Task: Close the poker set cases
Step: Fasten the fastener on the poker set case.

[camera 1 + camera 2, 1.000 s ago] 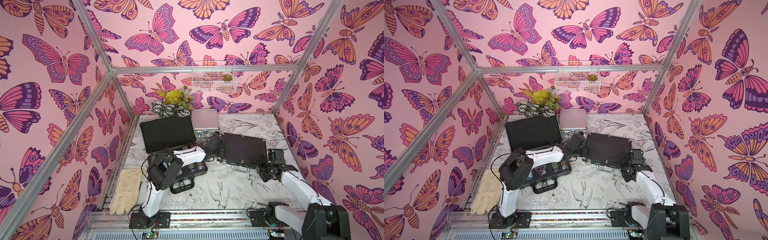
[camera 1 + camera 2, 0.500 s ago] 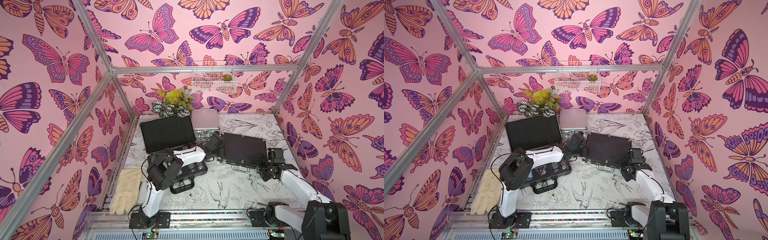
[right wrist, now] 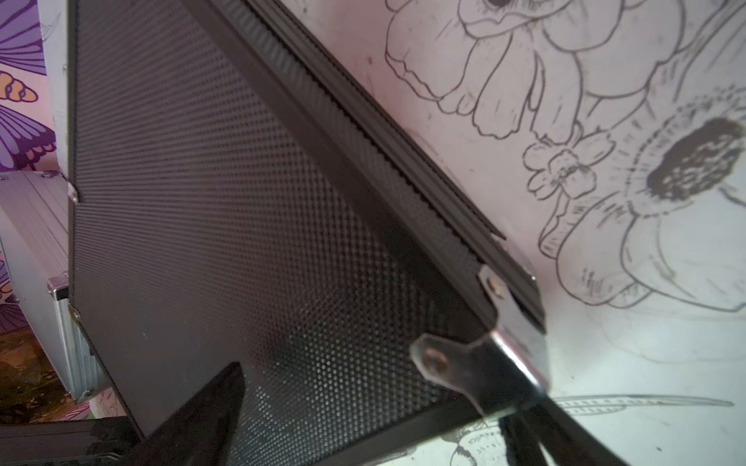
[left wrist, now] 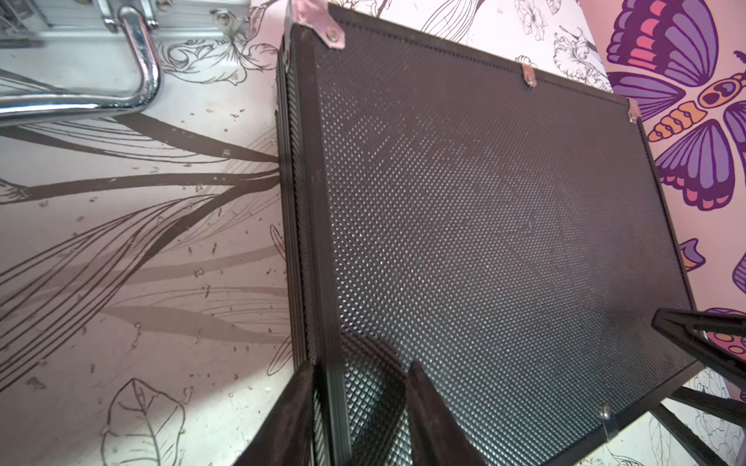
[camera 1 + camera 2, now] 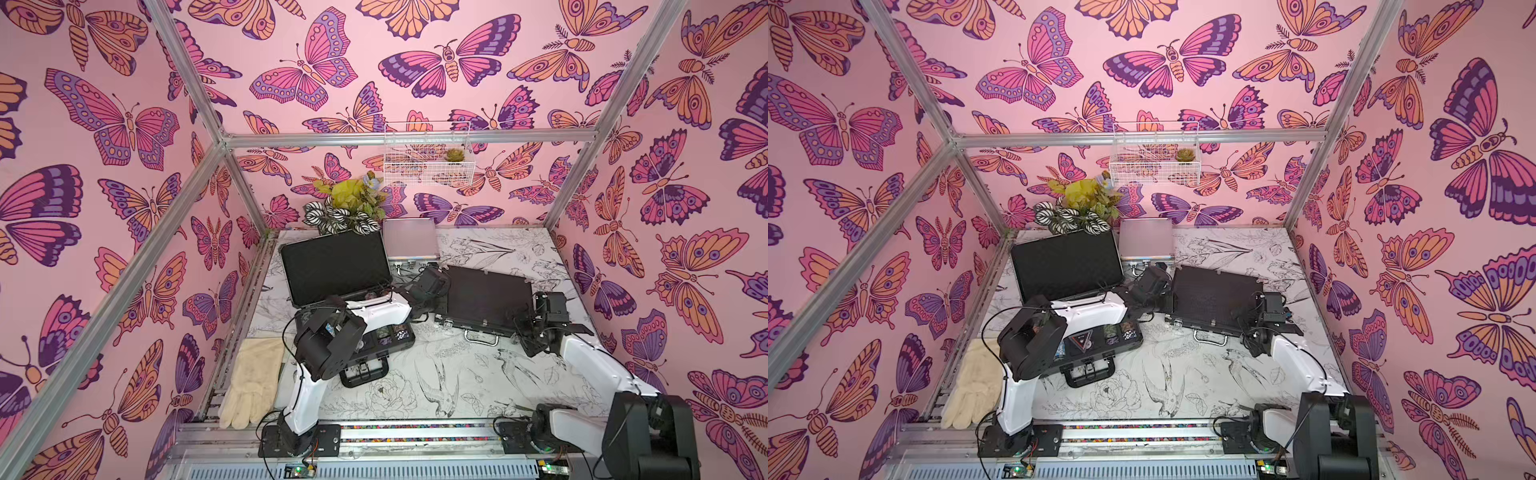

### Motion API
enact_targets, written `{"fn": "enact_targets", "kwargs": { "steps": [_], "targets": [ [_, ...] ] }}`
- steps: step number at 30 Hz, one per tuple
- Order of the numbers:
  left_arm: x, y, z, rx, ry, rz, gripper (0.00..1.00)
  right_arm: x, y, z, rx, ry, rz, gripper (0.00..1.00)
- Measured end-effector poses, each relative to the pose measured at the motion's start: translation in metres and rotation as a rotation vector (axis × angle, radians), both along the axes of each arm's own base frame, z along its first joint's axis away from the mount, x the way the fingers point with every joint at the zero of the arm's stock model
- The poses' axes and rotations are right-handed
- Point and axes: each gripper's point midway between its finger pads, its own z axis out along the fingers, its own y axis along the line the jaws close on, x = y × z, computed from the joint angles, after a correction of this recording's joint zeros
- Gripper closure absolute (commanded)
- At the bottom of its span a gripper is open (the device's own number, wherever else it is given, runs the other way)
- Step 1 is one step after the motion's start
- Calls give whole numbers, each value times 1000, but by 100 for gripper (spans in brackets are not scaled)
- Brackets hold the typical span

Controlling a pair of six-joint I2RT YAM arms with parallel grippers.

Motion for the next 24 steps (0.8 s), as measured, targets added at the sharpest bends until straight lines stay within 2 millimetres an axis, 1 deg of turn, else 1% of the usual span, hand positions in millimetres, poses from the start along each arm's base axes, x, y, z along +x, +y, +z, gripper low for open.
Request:
{"fn": "enact_targets", "kwargs": {
  "steps": [9, 12, 17, 24],
  "targets": [
    [0, 0, 0, 0, 0, 0, 62, -1, 0, -3, 14, 3, -29, 12],
    [0, 0, 0, 0, 0, 0, 62, -3, 4, -2, 9, 0, -30, 12],
    [1, 0, 0, 0, 0, 1, 62, -4, 18, 1, 23, -17, -7, 12],
    [1, 0, 0, 0, -1, 1, 63, -1, 17, -2, 35, -31, -42, 14]
  ]
}}
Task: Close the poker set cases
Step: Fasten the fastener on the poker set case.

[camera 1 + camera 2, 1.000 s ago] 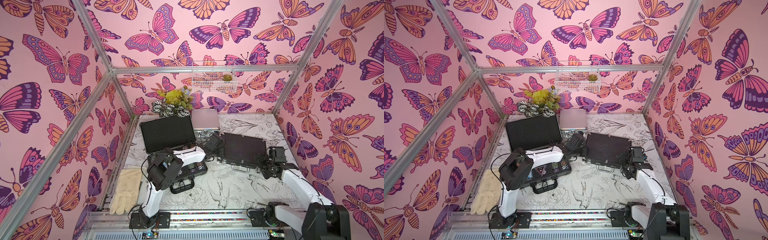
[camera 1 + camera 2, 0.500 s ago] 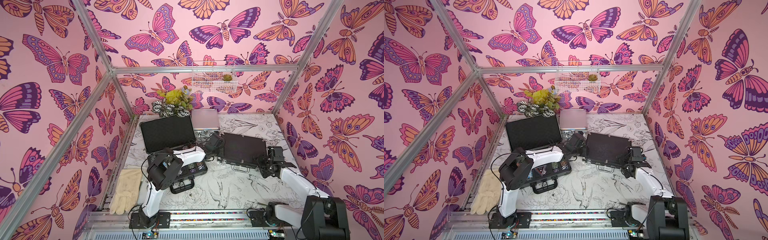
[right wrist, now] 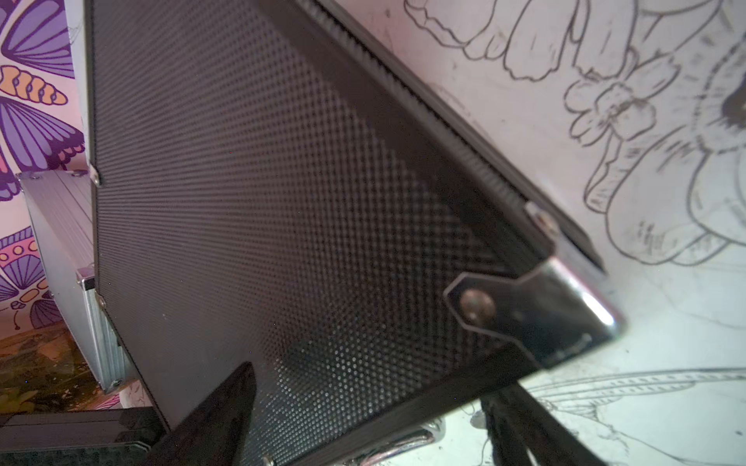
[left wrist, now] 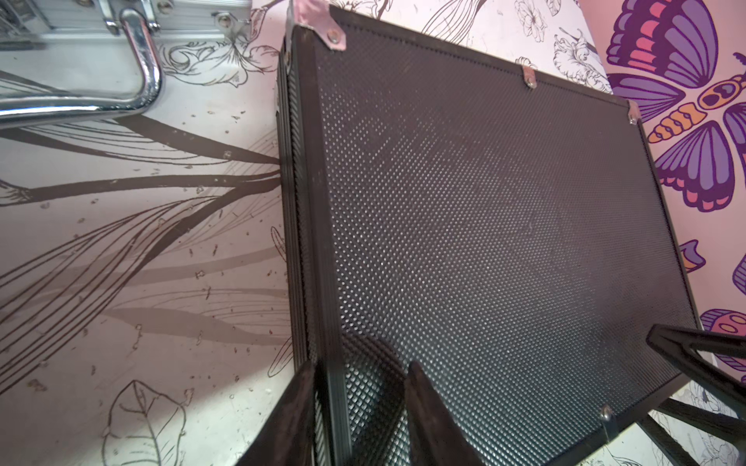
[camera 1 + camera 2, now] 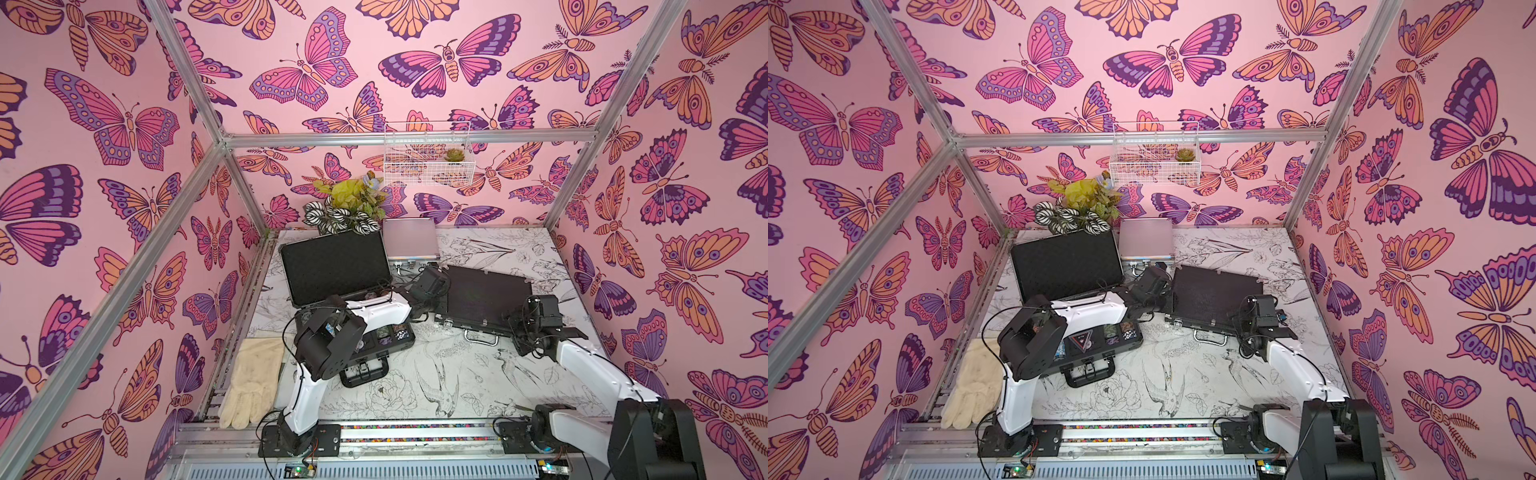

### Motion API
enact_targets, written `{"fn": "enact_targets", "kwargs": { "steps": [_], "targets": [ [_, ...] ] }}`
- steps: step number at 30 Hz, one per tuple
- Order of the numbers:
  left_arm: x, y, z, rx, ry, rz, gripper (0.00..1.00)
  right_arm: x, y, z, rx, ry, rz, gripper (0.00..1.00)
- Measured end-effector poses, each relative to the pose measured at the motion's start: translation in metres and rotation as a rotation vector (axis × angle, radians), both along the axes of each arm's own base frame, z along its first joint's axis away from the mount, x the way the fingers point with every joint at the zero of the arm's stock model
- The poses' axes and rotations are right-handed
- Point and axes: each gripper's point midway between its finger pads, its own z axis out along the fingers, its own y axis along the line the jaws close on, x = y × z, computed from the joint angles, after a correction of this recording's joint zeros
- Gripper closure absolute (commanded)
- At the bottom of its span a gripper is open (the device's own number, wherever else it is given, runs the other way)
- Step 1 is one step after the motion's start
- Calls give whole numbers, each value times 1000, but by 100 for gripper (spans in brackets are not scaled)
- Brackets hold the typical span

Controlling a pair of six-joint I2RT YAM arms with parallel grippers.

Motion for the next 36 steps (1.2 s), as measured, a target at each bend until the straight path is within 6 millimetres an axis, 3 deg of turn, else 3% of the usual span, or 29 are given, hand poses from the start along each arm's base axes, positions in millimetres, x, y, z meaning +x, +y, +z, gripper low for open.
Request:
{"fn": "enact_targets", "kwargs": {
  "steps": [14, 27, 36],
  "targets": [
    [5, 2, 0, 2, -13, 15, 63, 15, -9, -5, -24, -42, -57, 19],
    [5, 2, 0, 0, -14, 12, 64, -1, -16, -2, -77, 0, -57, 17],
    [5, 2, 0, 0, -14, 12, 65, 12, -18, -4, -76, -19, -72, 19]
  ]
}}
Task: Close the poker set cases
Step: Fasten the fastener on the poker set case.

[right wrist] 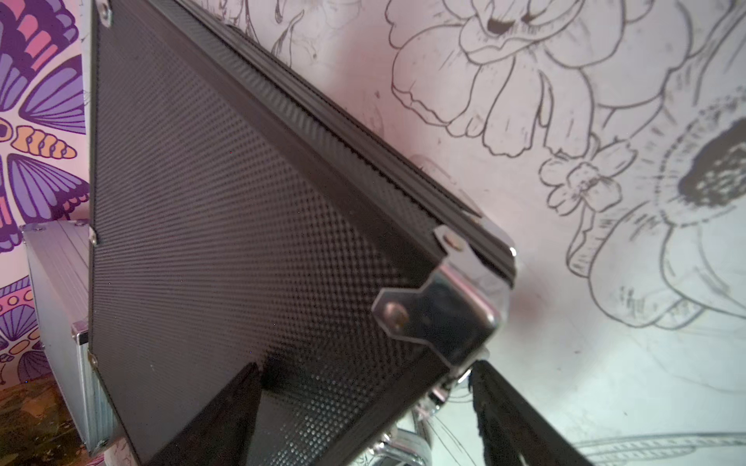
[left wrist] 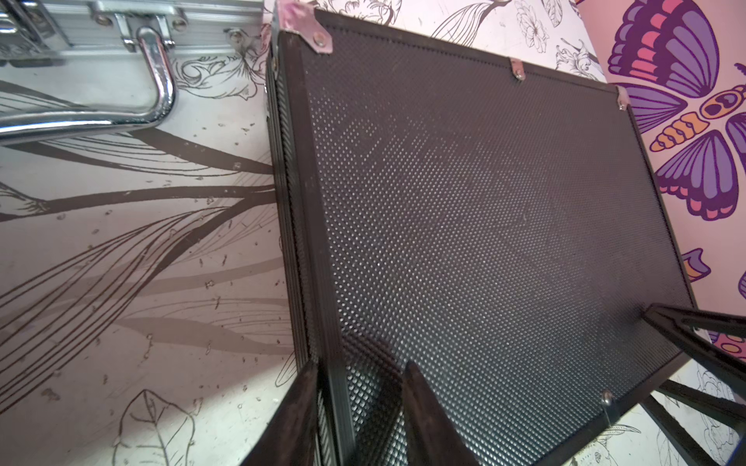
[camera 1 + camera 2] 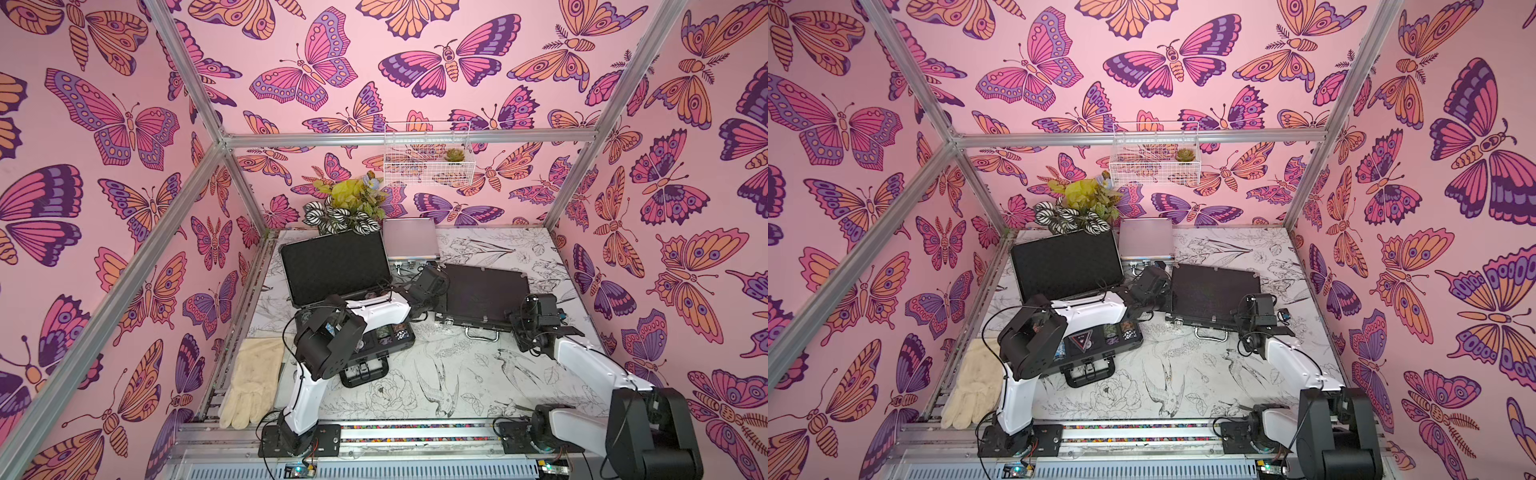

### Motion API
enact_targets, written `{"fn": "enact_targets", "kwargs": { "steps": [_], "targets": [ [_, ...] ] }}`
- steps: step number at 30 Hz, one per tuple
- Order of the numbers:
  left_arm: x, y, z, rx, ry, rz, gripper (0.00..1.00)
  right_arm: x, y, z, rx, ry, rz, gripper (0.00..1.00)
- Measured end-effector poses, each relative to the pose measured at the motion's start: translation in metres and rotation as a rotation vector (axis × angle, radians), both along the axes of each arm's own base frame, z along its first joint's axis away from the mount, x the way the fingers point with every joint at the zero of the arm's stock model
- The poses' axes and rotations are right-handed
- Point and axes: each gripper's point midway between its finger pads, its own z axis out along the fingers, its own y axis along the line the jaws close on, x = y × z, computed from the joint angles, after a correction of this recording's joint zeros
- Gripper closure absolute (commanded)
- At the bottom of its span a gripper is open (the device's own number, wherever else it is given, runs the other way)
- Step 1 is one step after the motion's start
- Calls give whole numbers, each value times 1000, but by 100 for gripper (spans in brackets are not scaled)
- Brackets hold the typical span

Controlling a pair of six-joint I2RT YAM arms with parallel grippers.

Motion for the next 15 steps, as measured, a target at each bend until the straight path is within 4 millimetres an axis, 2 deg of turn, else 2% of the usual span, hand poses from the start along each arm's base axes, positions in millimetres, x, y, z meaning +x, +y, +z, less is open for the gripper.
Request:
{"fn": "enact_targets", "kwargs": {
  "steps": [9, 15],
  "targets": [
    [0, -1, 1, -2, -3, -1, 65, 3, -1, 0, 6, -10, -19, 18],
    [1, -1, 1, 0, -5, -3, 65, -7, -2, 2, 5, 12, -23, 16]
  ]
}}
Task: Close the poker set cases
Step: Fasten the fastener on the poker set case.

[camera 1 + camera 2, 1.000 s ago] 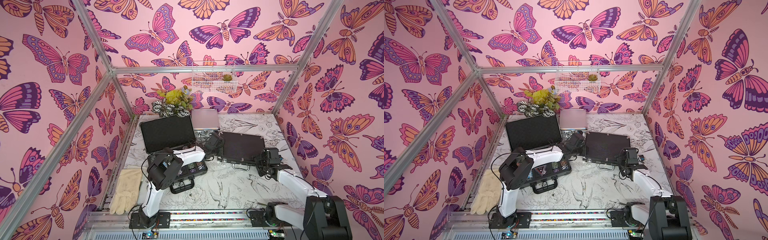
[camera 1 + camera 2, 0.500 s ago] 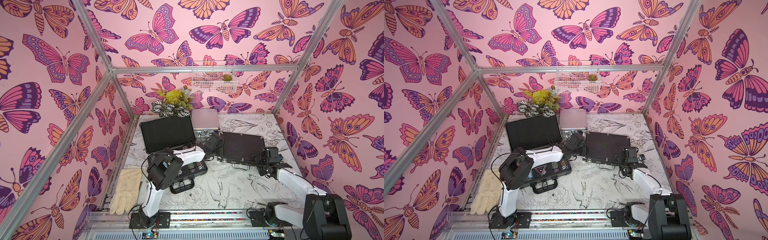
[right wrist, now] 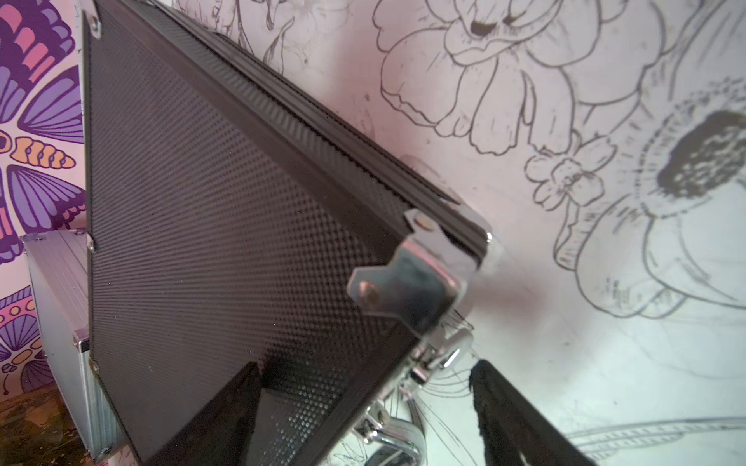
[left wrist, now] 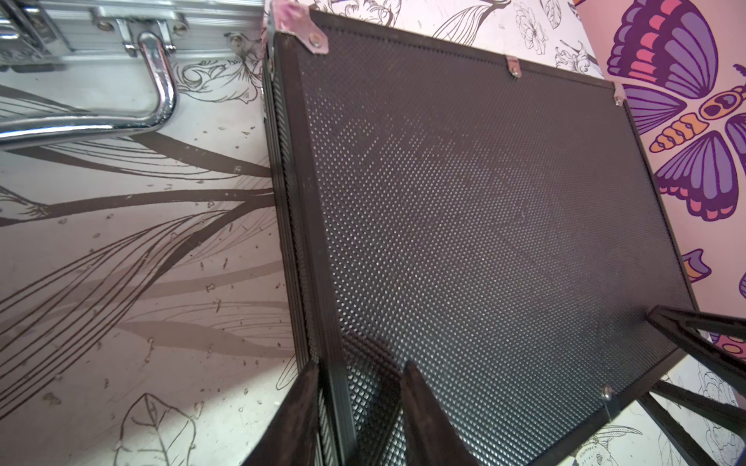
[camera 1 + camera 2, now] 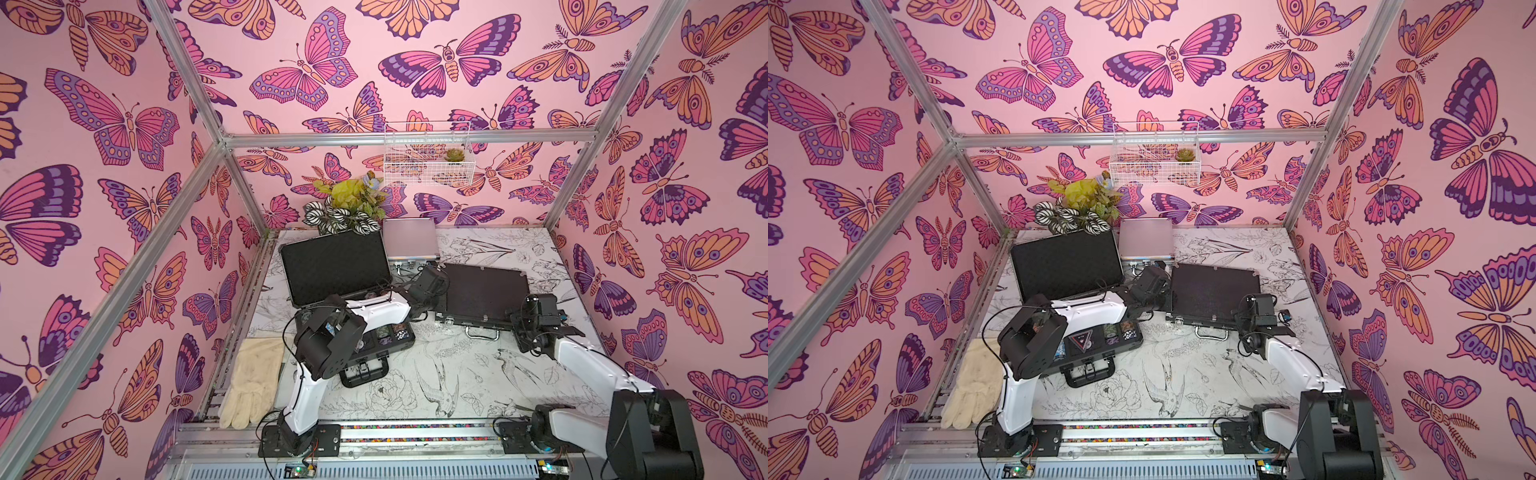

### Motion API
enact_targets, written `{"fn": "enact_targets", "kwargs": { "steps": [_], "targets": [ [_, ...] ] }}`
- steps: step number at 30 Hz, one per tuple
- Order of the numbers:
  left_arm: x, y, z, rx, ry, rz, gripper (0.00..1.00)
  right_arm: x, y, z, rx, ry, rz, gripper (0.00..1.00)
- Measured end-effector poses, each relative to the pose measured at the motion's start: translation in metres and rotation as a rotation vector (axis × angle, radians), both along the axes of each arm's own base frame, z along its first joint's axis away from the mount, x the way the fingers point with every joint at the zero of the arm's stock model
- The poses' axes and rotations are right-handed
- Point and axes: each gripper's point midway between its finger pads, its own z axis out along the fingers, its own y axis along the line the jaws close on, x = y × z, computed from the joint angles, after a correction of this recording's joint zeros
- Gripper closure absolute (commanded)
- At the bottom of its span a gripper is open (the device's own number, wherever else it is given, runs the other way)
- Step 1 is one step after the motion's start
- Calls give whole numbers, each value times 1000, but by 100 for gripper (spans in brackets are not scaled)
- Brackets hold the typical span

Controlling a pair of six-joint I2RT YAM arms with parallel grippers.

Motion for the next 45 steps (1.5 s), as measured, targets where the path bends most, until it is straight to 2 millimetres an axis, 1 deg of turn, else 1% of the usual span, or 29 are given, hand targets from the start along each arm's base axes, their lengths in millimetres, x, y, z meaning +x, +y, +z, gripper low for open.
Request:
{"fn": "enact_targets", "kwargs": {
  "steps": [3, 6, 14, 23, 32, 41, 43, 45],
  "targets": [
    [0, 0, 0, 2, 2, 0, 65, -5, 1, 0, 11, 13, -14, 14],
    [0, -1, 0, 3, 4, -1, 66, -5, 4, -1, 28, 13, -26, 15],
    [1, -1, 0, 3, 3, 0, 66, 5, 9, -4, 89, -48, -96, 17],
    [1, -1, 0, 5, 2, -2, 67, 8, 4, -5, 86, -76, -146, 19],
    [2, -2, 0, 2, -1, -2, 68, 13, -1, -9, 86, -147, -196, 24],
    [2, -2, 0, 1, -4, -2, 70, 15, -5, -7, 97, -188, -239, 28],
    [2, -2, 0, 1, -4, -2, 70, 14, -5, -6, 98, -190, -237, 28],
    [2, -2, 0, 1, -4, -2, 70, 13, -5, -5, 86, -181, -223, 24]
  ]
}}
